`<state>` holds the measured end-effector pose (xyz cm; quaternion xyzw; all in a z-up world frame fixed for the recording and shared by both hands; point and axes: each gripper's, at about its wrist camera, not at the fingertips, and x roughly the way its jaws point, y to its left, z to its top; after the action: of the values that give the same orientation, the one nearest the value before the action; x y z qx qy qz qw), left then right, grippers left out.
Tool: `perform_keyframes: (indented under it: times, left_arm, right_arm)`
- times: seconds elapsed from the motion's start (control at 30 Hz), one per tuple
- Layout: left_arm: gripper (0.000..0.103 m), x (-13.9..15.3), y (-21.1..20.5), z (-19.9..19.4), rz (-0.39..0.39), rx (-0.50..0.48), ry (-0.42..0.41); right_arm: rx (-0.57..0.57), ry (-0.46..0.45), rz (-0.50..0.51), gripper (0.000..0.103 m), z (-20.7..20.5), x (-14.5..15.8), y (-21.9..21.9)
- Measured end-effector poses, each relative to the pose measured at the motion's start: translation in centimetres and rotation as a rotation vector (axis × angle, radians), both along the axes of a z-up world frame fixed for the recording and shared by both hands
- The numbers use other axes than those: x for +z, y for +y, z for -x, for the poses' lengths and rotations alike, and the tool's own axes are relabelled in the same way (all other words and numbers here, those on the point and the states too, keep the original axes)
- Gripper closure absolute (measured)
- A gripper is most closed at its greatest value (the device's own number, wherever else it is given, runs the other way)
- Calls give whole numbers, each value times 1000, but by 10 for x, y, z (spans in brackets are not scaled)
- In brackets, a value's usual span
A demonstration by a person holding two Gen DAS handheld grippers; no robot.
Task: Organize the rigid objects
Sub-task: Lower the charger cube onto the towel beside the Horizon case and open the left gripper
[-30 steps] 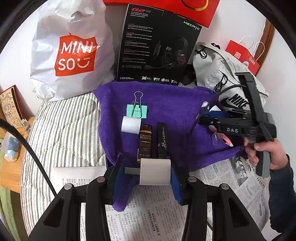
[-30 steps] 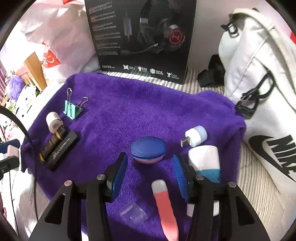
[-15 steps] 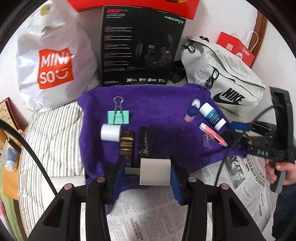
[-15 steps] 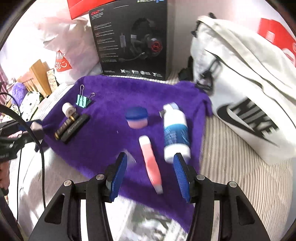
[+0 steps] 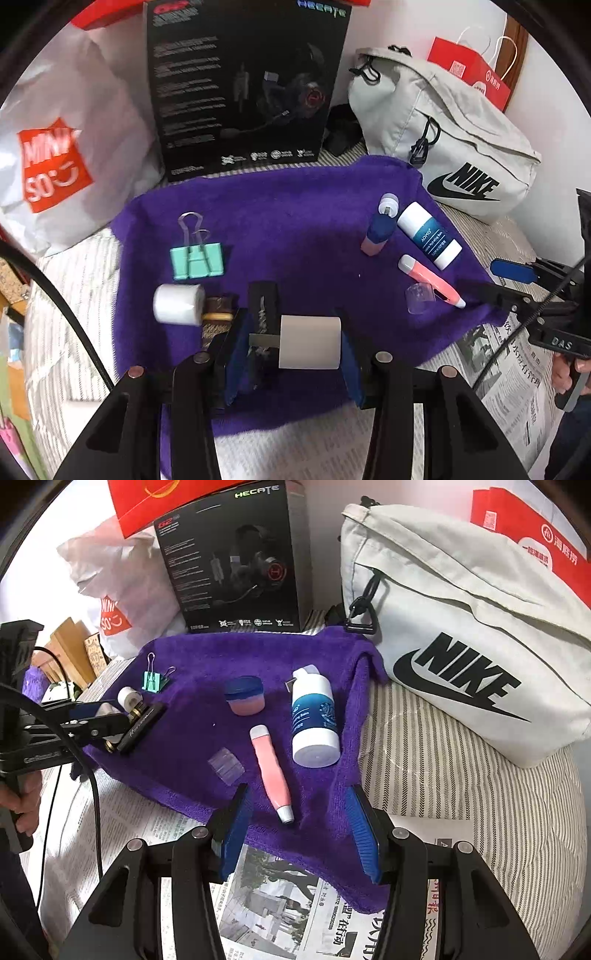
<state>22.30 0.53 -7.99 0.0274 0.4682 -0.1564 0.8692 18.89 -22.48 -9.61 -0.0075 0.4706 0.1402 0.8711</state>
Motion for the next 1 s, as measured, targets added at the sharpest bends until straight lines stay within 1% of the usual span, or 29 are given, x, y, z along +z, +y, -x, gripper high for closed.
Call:
perform_keyframes:
  times: [0.27, 0.37, 0.6, 0.87, 1.0]
  left_arm:
    - [61, -23, -21, -25, -28, -36, 36]
    - [61, -25, -26, -29, -26, -49, 33]
    - [61, -33, -39, -40, -62, -69, 47]
    - [60, -37, -46, -38, -109, -85, 30]
    - [59, -35, -43, -35, -99, -79, 47]
  right_arm:
    - [-5, 8, -22, 51, 2, -2, -5]
    - [-13, 6, -23, 51, 5, -1, -9]
    - [-8, 4, -35, 51, 8, 1, -11]
    - [-7, 21, -41, 51, 5, -4, -11]
    - [-7, 29, -37, 51, 5, -7, -10]
